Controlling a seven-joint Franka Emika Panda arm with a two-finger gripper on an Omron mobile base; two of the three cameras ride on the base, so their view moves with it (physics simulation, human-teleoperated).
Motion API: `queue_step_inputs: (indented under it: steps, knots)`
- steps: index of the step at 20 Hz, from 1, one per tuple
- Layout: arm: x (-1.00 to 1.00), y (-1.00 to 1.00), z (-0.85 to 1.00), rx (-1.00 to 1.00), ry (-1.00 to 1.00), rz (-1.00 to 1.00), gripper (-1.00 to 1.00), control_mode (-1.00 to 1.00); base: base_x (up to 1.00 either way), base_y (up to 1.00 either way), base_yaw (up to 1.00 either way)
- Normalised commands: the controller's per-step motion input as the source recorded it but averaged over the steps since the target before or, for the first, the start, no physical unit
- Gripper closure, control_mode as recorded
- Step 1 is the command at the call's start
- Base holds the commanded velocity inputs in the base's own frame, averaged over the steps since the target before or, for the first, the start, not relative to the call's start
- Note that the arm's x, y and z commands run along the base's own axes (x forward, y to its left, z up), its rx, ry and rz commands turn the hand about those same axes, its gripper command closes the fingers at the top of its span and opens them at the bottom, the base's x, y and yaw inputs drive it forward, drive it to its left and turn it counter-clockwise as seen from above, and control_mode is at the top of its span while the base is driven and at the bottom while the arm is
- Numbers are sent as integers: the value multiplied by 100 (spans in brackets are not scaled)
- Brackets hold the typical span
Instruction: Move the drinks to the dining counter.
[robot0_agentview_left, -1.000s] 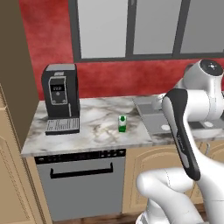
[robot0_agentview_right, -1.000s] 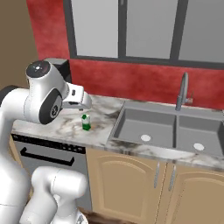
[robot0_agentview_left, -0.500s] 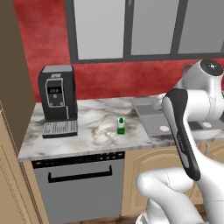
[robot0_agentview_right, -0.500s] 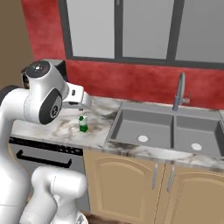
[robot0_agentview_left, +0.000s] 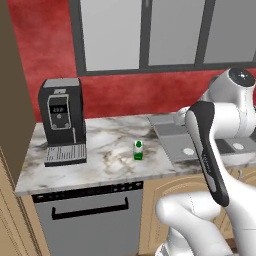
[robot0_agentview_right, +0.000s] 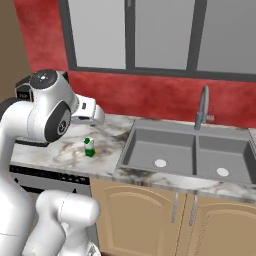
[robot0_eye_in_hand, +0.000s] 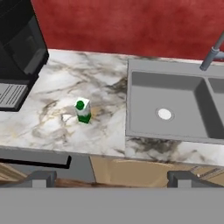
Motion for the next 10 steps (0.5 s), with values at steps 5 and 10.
queue_step_inputs:
  steps: [5, 10]
  knots:
    - [0, 0, 0, 0, 0, 0, -100, 100, 25, 13, -4]
    - [1, 17, -13, 0, 10, 0, -100, -100, 5, 9, -1]
